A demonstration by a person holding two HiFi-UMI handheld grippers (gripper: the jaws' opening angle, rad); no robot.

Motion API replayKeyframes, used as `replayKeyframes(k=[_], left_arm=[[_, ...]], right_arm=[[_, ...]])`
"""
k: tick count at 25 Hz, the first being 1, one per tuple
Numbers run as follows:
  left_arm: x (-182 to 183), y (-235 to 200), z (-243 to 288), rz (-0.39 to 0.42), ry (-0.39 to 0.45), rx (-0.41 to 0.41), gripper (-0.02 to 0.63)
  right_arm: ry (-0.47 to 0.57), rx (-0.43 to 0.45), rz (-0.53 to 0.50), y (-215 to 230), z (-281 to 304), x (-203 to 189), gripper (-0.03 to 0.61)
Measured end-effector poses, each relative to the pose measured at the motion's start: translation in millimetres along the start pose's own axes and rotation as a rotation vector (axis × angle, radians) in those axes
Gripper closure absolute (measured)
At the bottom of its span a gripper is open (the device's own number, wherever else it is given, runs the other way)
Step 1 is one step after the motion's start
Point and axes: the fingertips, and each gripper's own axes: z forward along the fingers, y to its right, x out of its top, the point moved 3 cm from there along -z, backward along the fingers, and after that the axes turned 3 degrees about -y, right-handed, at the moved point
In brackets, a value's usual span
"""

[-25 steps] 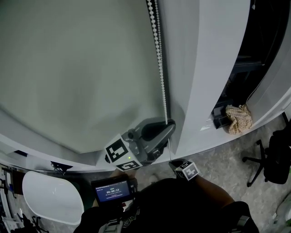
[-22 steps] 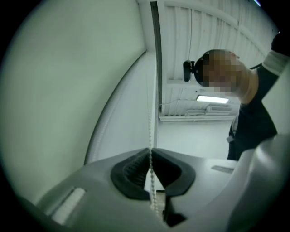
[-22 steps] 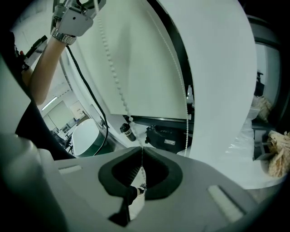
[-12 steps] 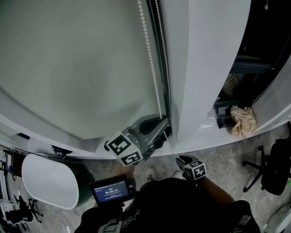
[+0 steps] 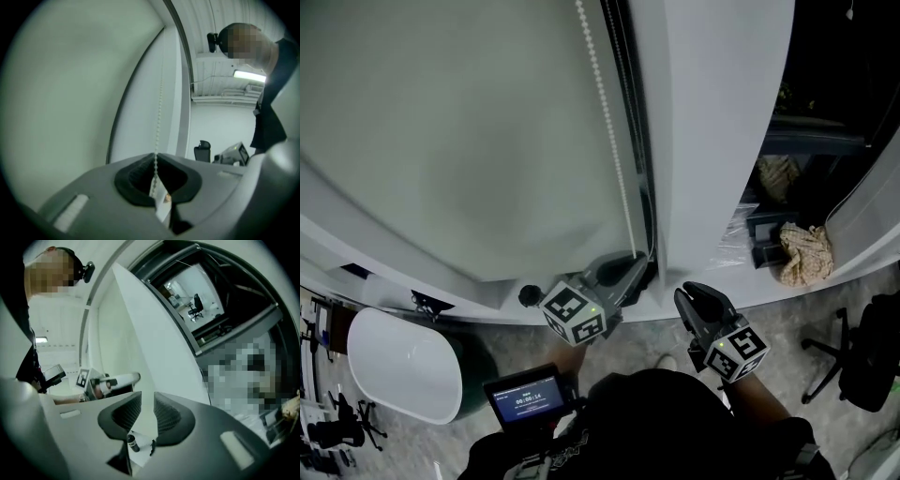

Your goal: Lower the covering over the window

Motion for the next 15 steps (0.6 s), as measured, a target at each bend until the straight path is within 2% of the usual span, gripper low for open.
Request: replayKeyframes(k=[5,11,15], left_arm=[[-43.6,-5.5,-5.8,-0.038,-0.107,0.011,0.607],[-129.6,6.1,-29.7,-0.058,-0.376,-0.020,0.609],[-181.0,21.6,-45.9,-0.120,-0.498,-0.072,0.607]], right_arm=[[0.027,0.014,-0.132,-41.2,19.0,48.5,0.486],[0.098,0.019,-0.178,-75.9,41.3,86.7,0.477],[0.148,0.022,-0.235,-107.3,44.2,108.4,0.460]])
